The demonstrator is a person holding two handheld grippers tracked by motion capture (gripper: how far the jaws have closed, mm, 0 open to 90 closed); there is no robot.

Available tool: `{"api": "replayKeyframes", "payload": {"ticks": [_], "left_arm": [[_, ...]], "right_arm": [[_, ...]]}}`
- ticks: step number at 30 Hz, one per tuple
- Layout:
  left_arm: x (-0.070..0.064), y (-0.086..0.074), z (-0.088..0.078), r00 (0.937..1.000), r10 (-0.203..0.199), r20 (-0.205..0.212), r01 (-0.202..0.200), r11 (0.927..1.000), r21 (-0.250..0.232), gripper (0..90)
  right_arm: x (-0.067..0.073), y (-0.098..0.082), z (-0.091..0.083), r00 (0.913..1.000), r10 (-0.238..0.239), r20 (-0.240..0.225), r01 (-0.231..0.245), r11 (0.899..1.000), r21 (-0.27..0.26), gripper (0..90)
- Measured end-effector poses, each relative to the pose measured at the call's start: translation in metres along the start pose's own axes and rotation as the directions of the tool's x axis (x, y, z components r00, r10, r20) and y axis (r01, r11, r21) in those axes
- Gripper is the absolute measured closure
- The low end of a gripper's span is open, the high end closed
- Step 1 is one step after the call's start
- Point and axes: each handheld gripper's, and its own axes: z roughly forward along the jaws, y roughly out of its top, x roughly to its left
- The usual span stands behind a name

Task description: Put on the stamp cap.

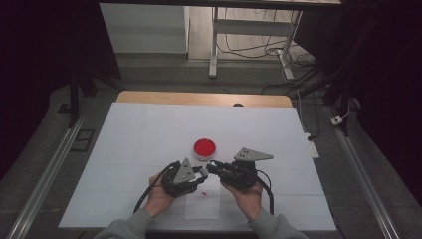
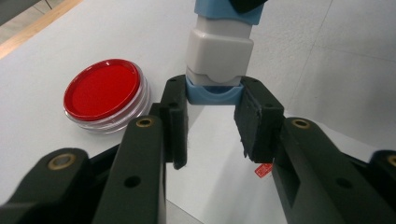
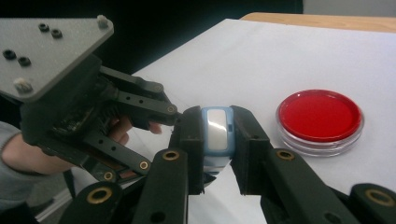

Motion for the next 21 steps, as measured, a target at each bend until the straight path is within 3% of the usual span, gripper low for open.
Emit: {"api": "replayKeyframes", "payload": {"ticks": [6, 21], "left_arm": [[-0.0021, 0.0003, -0.0004, 0.9997, 0.015, -0.020, -0.016, 0.9999, -0.005, 64.9], [-0.0050, 0.0002, 0.0007, 0.9982, 0.031, -0.051, -0.031, 0.9995, 0.002, 65.0]], "right_arm": [[-0.0020, -0.0012, -0.0002, 0.9991, 0.042, -0.006, -0.042, 0.999, -0.010, 75.4], [0.0029, -0.0012, 0.0007, 0.9993, 0.026, 0.026, -0.026, 1.000, -0.002, 75.4]]}}
